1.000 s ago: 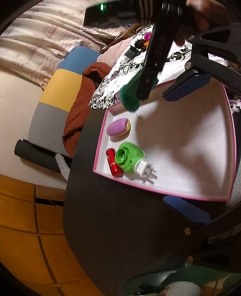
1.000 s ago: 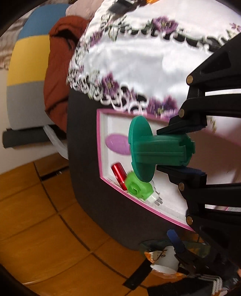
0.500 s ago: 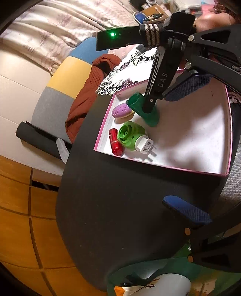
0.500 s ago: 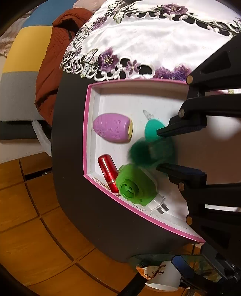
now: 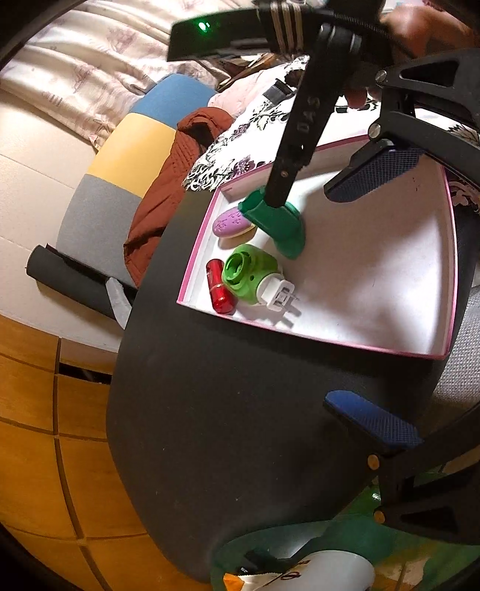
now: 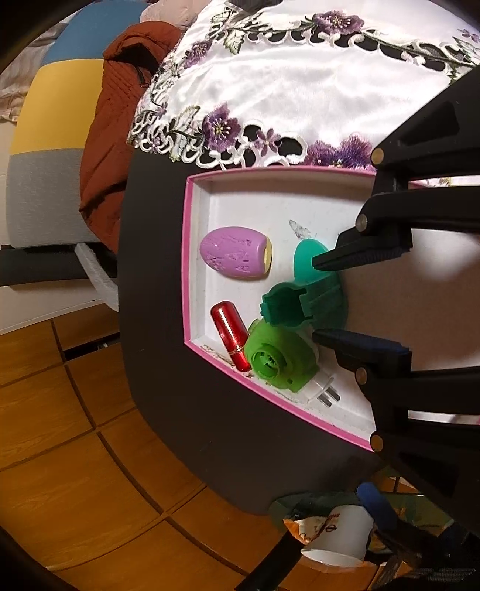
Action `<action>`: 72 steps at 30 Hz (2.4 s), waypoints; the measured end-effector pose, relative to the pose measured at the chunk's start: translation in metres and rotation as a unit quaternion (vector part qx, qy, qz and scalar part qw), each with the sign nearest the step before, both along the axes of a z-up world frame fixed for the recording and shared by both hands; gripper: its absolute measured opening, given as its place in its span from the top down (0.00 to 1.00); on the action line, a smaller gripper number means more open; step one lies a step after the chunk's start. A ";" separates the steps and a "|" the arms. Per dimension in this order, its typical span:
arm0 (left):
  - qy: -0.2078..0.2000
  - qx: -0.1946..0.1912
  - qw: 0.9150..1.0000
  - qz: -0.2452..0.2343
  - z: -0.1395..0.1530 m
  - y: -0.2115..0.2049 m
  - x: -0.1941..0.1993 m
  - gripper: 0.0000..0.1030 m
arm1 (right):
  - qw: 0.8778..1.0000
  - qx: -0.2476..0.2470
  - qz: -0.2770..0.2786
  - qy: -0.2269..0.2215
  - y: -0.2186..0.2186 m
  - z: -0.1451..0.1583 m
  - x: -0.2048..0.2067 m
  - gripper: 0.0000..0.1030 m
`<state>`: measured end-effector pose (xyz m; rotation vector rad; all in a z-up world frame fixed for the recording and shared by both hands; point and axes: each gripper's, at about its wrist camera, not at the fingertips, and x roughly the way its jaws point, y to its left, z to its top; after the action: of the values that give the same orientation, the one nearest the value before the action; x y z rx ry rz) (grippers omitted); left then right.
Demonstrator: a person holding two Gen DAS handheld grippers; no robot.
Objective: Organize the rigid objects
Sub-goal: 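Lower the teal green piece into the pink tray and open the right tool, then move the right tool to the red K puzzle piece and grasp it, then grasp the orange slotted piece with the left tool while the right tool holds the red puzzle piece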
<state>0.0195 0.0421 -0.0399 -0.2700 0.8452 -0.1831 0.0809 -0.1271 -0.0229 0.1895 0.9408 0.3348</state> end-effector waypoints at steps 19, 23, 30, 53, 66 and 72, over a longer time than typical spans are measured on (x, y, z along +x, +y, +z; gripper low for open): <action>-0.017 0.003 0.996 -0.087 0.011 -0.058 -0.014 0.00 | 0.995 -0.060 -0.074 -0.011 -0.085 0.015 -0.043 0.68; -0.022 0.004 0.993 -0.114 0.018 -0.080 -0.014 0.00 | 0.992 -0.070 -0.101 0.001 -0.114 0.009 -0.053 0.68; -0.028 0.008 0.984 -0.176 0.028 -0.126 -0.021 0.00 | 0.971 -0.091 -0.210 0.062 -0.192 -0.011 -0.071 0.66; 0.008 0.018 0.966 -0.258 0.018 -0.212 -0.033 0.00 | 0.796 -0.014 -0.556 0.237 -0.459 -0.076 -0.142 0.51; 0.008 0.027 0.960 -0.279 0.024 -0.264 -0.018 0.00 | 0.842 0.015 -0.508 0.179 -0.445 -0.079 -0.128 0.61; 0.013 0.041 0.950 -0.309 0.024 -0.315 -0.006 0.00 | 0.852 0.042 -0.498 0.157 -0.445 -0.074 -0.128 0.61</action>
<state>0.0137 -0.2733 -0.0159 0.0809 0.9426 -0.7284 -0.0466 -0.5719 -0.0972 0.7942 1.0255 -0.6426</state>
